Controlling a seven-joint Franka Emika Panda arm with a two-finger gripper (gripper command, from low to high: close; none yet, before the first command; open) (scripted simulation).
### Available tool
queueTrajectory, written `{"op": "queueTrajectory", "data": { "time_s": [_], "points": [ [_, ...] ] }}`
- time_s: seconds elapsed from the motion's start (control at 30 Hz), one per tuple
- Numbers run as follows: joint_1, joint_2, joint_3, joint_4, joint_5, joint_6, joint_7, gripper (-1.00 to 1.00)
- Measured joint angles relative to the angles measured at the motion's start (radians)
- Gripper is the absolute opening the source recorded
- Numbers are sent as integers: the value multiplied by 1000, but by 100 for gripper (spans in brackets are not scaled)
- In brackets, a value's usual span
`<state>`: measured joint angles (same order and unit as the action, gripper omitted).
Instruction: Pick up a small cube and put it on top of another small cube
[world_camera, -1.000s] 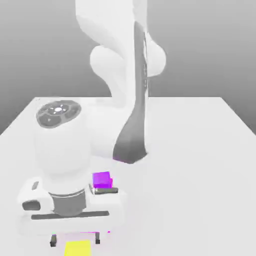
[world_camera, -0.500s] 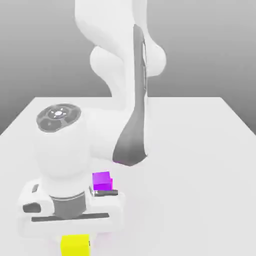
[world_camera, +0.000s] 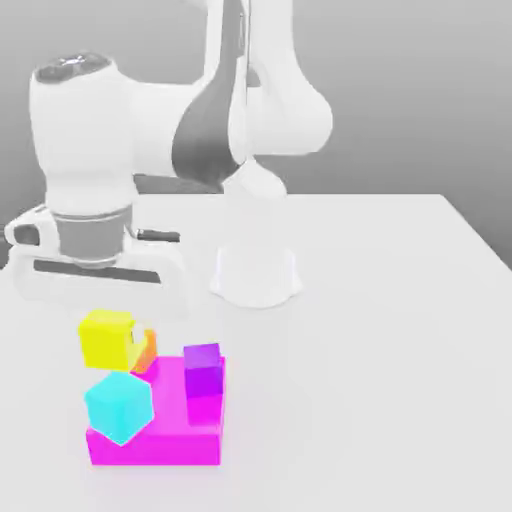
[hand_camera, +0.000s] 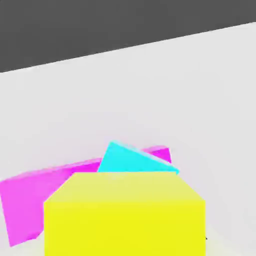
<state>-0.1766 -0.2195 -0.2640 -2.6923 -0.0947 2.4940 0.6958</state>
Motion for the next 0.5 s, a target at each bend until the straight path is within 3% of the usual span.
{"op": "queueTrajectory", "data": {
  "time_s": [0.17,0.37,0.4,0.5],
  "points": [
    [-108,-183,8,-149,-70,-44,101,-100],
    [-109,-35,-18,-211,-51,160,96,-100],
    [-106,-6,-21,-215,-46,193,92,100],
    [-106,-6,-21,-215,-46,193,92,100]
  ]
}}
